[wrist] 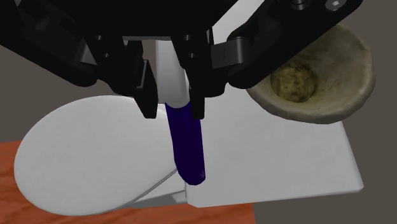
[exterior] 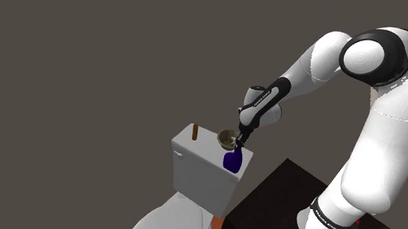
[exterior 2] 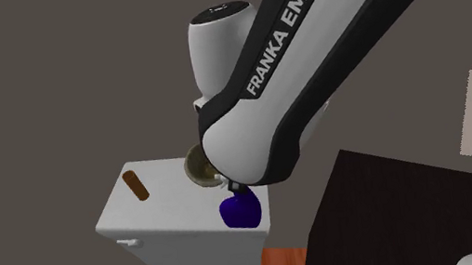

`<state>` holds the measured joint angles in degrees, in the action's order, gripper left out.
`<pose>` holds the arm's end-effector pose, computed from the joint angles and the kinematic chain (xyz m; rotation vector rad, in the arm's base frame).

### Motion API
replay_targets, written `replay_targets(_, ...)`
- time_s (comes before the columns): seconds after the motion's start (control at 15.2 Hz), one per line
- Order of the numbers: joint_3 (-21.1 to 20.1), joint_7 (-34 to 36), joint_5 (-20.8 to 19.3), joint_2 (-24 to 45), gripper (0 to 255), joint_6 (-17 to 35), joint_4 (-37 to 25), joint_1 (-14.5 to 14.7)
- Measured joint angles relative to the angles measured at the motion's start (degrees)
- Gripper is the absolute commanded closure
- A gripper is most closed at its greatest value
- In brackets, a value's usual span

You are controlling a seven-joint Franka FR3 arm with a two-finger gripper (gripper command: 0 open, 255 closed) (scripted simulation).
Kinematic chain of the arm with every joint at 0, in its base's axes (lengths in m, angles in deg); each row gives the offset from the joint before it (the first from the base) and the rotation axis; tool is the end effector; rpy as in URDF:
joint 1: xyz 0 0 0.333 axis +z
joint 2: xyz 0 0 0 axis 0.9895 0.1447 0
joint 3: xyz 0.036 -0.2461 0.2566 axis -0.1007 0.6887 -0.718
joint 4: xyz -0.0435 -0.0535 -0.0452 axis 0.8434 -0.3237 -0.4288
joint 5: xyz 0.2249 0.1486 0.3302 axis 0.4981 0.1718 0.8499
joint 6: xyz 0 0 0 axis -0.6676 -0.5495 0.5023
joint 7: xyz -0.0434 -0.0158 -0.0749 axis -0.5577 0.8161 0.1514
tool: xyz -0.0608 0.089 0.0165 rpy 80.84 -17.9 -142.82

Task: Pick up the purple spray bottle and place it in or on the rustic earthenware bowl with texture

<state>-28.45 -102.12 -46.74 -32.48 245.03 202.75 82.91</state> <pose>0.4698 -0.0757 0.2027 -3.1107 -0.2873 0.0320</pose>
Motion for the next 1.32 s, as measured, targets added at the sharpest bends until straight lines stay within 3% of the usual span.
replay_targets(1.32,1.51,4.73,-6.41,-15.41,255,-15.94,-0.89,0.52)
